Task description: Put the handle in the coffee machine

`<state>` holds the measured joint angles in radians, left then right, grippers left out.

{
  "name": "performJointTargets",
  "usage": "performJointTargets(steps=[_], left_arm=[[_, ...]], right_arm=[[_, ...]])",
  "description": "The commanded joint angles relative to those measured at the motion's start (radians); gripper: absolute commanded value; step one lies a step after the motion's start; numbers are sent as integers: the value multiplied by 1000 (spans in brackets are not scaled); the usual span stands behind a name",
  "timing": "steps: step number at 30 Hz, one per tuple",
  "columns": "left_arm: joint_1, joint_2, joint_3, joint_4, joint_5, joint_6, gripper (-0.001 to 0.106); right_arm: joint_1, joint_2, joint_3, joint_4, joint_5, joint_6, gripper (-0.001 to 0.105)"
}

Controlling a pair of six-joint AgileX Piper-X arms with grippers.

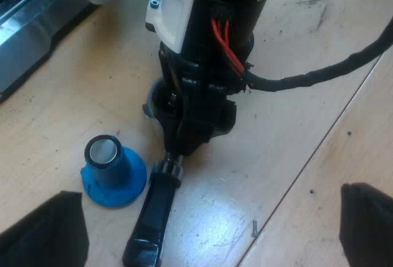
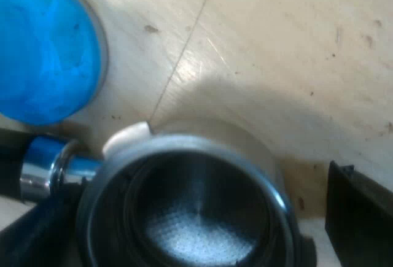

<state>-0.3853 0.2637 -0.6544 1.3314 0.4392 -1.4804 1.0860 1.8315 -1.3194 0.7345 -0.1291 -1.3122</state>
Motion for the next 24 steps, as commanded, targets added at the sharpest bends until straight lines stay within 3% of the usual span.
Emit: performJointTargets(steps=[1,2,7,10,12,17,22,24], left_arm=[[1,-2,0,-6,9,6,85],[1,-2,0,-6,9,6,85],[1,-2,0,-6,9,6,85],[1,-2,0,-6,9,6,85],[1,-2,0,-6,9,6,85],[1,-2,0,-6,9,15,85],[1,-2,0,-6,14,207,85],[1,1,0,-6,14,254,85]], right_arm=[[1,1,-1,3,4,-13,76],[1,1,-1,3,4,-12,73],[1,1,-1,3,4,-4,36],[1,1,-1,3,4,8,20],[1,1,-1,3,-1,15,3],[1,-2,-3,11,-12,32,0],[1,-56,-6,104,-8,36,0],[1,-80,-6,142,-8,36,0]])
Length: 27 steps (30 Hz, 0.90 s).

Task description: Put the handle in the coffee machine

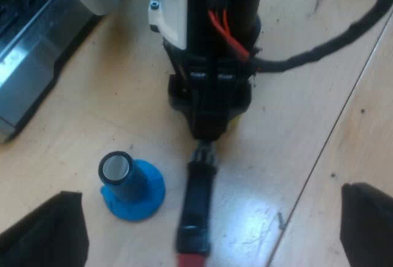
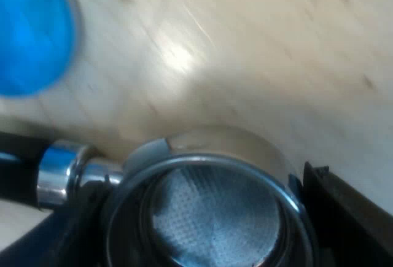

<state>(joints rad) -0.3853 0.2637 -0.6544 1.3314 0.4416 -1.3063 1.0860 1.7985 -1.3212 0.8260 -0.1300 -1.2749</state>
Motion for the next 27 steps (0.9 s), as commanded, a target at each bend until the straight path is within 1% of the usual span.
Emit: performJointTargets(steps=[1,2,5,6,8,11,12,13,14,15,17,20,21,22,27], left_arm=[[1,5,0,-6,12,100,85],[1,9,0,-6,12,106,85],[1,39,0,-6,12,157,85],[1,59,0,-6,12,185,85],[1,84,0,-10,12,203,85],[1,124,0,-16,22,226,85],[1,137,0,-16,29,234,85],[1,165,0,-21,63,254,85],[1,174,0,-22,71,266,85],[1,192,0,-21,93,296,85],[1,212,0,-21,107,321,85],[1,251,0,-21,111,338,85],[1,286,0,-23,111,355,85],[1,318,0,-32,111,359,85],[1,397,0,-80,111,385,85]], right_arm=[[1,-62,-4,66,-7,-1,0],[1,-71,-4,73,-5,-1,0],[-1,-114,-4,119,-5,1,0],[-1,-129,-4,132,-5,6,0],[-1,-138,-4,139,-5,8,0],[-8,-191,-4,156,-5,40,0],[-16,-211,-4,156,-5,66,0],[-26,-225,-4,156,-5,79,0],[-29,-229,-4,156,-5,85,0],[-38,-239,-4,156,-5,86,0],[-46,-249,-4,159,-5,88,0],[-60,-270,-20,179,-7,90,0],[-59,-275,-30,193,-2,90,0],[-59,-278,-44,210,-2,90,0],[-59,-287,-88,250,-3,90,0]])
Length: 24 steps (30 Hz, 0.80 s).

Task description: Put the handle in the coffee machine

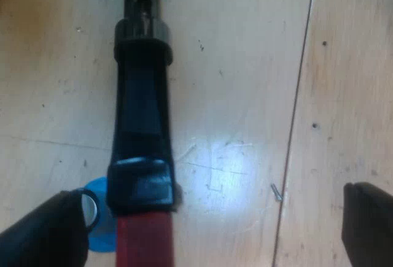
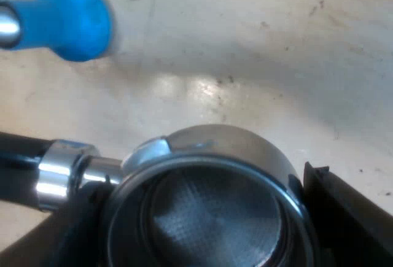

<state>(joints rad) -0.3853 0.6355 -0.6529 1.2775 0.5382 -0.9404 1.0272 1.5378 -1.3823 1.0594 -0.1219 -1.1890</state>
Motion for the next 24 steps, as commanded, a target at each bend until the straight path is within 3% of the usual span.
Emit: performJointTargets(steps=[1,12,19,24], left_arm=[[1,44,-2,-27,15,39,85],[1,139,-2,-96,4,52,85],[1,139,22,-100,-32,161,85],[1,139,28,-131,-24,161,85]], right_arm=[[-1,-27,-40,28,-11,4,0],[-1,-54,-70,106,-10,-5,0],[-1,-72,-70,135,14,-8,0],[-1,-72,-70,135,14,-11,0]])
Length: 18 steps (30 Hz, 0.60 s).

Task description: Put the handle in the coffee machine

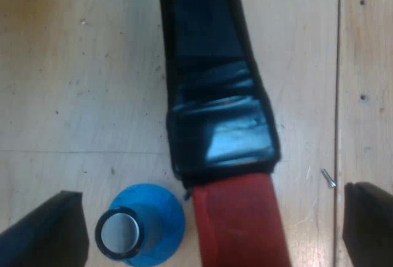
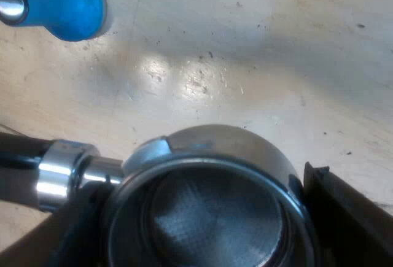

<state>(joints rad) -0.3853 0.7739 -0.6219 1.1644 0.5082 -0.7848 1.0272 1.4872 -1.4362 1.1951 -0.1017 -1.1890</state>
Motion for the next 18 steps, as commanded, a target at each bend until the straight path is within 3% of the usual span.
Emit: performJointTargets(steps=[1,14,18], left_arm=[[1,1,-3,-27,18,5,85],[1,1,31,-48,39,5,84],[1,1,38,-48,48,5,70]], right_arm=[[-1,-21,-16,0,-6,-11,0],[-1,-21,-16,0,-6,-11,0],[-1,-21,-16,0,-6,-11,0]])
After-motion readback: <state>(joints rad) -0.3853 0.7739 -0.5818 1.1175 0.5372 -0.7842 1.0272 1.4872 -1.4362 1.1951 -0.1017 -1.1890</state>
